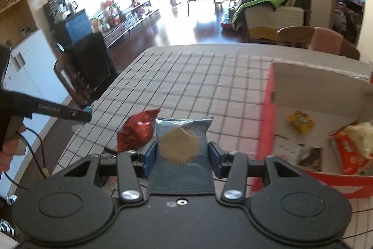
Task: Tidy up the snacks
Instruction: 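Carry the blue candy and cookie pack over the red box, then lower both snacks into the red box and open both tools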
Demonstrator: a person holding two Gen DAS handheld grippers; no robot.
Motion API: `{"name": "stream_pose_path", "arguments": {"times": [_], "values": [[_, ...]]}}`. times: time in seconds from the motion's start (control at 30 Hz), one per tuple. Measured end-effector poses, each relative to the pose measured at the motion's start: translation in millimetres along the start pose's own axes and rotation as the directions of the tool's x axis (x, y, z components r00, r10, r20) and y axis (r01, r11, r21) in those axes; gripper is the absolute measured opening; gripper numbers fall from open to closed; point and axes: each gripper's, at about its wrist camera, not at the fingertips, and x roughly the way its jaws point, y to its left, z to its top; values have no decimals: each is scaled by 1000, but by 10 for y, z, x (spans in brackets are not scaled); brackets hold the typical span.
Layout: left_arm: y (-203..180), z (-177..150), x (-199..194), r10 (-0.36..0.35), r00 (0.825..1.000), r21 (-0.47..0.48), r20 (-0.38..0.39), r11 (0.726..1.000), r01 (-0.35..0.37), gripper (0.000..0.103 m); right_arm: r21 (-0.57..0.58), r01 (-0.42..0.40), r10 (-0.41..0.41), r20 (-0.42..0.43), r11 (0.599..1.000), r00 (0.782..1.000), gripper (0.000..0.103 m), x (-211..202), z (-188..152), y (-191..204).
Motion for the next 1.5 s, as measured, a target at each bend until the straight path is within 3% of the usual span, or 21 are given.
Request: {"name": "stream_pose_path", "arguments": {"times": [0.4,0.9,1.27,1.5], "values": [[-997,140,-93,-64,997,115,47,992,58,12,39,76,-79,70,996,994,47,-430,134,-714],[-2325,227,271,-98,995,256,14,962,92,12,43,160,-162,53,986,985,47,-531,174,-1624],[-2885,311,789,-51,997,286,-58,956,65,12,28,184,-184,-26,982,983,47,-266,187,-2243],[-3037,294,1056,7,996,300,-92,954,21,12,-46,144,-148,-102,989,984,47,95,176,-2291]]}}
